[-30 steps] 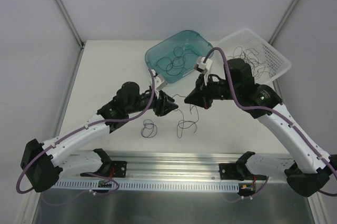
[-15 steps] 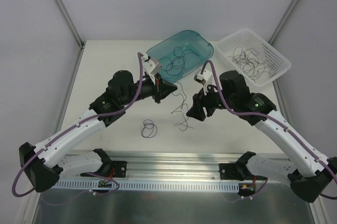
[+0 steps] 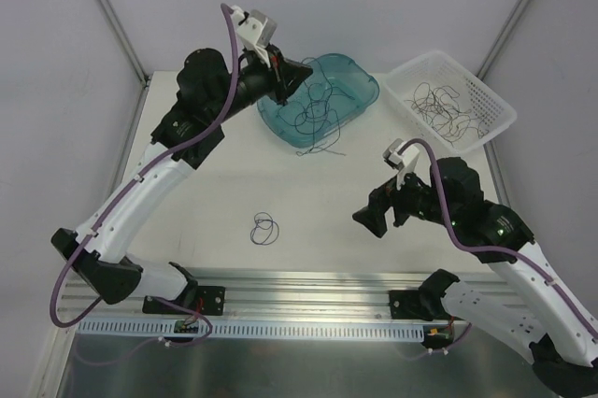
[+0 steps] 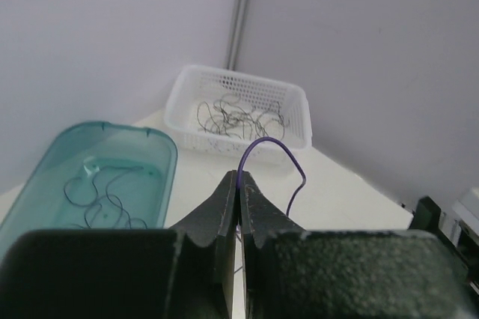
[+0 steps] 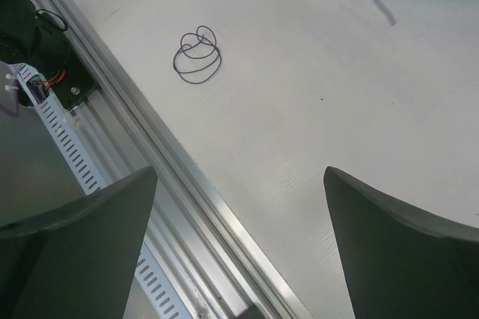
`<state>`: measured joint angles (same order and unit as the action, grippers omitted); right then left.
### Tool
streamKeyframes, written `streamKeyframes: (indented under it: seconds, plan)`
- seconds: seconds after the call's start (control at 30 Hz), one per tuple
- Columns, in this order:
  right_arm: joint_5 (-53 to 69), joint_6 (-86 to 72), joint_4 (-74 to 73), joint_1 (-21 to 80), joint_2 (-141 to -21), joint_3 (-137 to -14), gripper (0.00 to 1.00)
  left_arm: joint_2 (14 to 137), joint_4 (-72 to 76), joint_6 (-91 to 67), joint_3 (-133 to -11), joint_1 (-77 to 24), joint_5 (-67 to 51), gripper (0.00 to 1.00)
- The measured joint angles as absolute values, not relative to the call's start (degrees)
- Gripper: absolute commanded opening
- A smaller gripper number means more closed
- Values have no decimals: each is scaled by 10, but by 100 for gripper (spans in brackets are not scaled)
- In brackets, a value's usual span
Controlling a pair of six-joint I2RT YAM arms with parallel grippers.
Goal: Untangle the cables
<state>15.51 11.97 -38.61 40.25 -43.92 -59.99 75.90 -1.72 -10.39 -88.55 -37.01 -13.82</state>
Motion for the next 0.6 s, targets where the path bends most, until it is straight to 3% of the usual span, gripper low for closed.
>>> streamKeyframes:
  seconds: [0.37,0.6]
  plan:
    - [98,105,-430,403,-392,-552,97,958,-20,-93,-1179,-291,-135,0]
    - [82,106,-440,403,-389,-552,97,1079,-18,-92,-1251,-257,-130,0]
